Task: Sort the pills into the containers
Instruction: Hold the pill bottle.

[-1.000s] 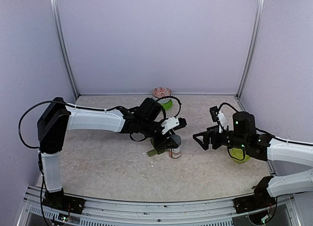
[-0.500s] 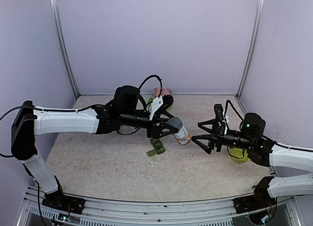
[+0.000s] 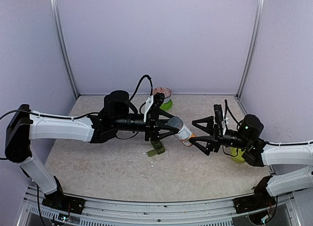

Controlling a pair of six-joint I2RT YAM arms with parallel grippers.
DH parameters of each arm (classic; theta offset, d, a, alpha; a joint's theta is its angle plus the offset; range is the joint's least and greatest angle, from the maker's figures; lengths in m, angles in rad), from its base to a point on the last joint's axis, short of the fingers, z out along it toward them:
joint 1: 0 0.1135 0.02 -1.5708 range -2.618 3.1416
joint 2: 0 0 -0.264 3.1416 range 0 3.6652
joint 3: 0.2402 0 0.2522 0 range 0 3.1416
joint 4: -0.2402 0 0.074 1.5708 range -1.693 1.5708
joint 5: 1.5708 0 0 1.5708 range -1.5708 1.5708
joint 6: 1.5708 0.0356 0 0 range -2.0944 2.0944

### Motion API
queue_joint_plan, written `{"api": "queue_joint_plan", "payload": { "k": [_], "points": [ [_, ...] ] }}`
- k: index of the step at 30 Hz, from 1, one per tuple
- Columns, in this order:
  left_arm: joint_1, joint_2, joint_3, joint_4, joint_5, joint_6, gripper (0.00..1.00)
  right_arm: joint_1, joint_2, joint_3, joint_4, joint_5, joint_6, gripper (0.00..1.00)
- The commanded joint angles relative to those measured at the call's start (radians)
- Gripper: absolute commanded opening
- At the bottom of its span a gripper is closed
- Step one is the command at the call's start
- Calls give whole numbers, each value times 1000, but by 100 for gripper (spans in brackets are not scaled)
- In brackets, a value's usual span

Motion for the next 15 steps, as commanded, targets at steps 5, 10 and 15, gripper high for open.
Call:
{"api": "queue_joint_plan", "payload": {
  "k": [5, 10, 15],
  "points": [
    [-31, -29, -37, 228, 10, -95, 15, 5, 112, 46, 180, -97, 22, 99],
    [-34, -31, -81, 332, -19, -136, 15, 22, 160, 57, 284, -134, 50, 95],
    [-38, -26, -89, 359, -38, -142, 15, 30, 197, 87, 287, -130, 51, 92]
  ]
}}
